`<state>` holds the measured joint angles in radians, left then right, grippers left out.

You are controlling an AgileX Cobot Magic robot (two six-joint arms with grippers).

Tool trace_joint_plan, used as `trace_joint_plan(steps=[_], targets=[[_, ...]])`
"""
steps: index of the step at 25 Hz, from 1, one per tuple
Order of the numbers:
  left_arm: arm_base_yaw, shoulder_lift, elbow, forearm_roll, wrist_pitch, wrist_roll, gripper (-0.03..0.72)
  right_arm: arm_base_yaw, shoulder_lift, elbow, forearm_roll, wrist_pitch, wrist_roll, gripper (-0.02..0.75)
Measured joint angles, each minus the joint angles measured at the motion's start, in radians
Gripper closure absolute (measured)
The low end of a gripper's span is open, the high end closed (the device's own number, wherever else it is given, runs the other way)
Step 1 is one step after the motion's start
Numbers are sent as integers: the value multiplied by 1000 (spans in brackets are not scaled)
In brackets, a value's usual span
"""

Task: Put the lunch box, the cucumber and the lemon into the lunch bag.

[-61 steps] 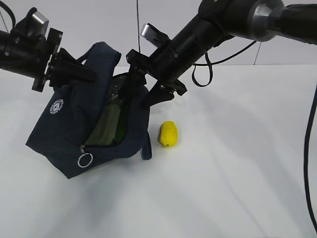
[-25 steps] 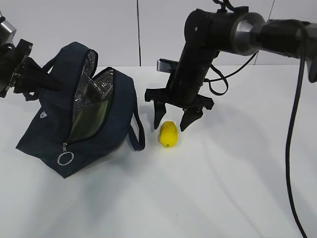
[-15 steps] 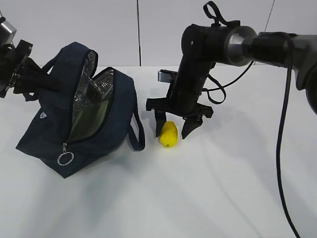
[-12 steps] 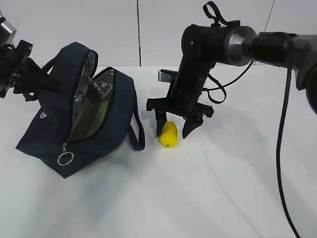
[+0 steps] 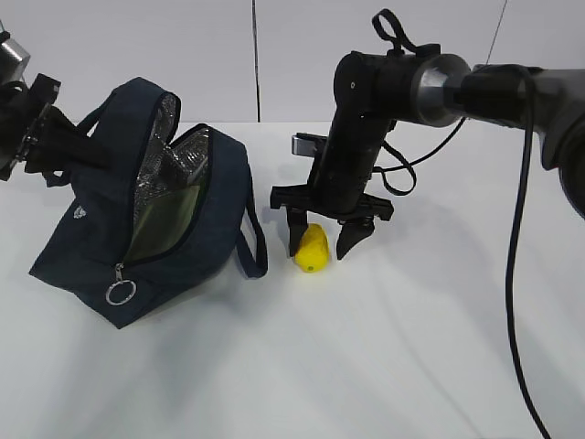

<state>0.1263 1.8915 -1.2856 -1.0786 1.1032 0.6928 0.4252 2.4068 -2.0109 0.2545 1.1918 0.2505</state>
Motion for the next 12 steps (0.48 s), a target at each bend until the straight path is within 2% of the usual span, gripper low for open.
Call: trace_joint_plan(steps=[3, 8, 12], targets=[[0, 0, 0, 0, 0, 0, 694, 0, 0, 0, 2, 0, 0, 241], [0, 0, 0, 0, 0, 0, 694, 0, 0, 0, 2, -1, 0, 386], [0, 0, 0, 0, 0, 0, 694, 0, 0, 0, 0, -1, -19, 418]])
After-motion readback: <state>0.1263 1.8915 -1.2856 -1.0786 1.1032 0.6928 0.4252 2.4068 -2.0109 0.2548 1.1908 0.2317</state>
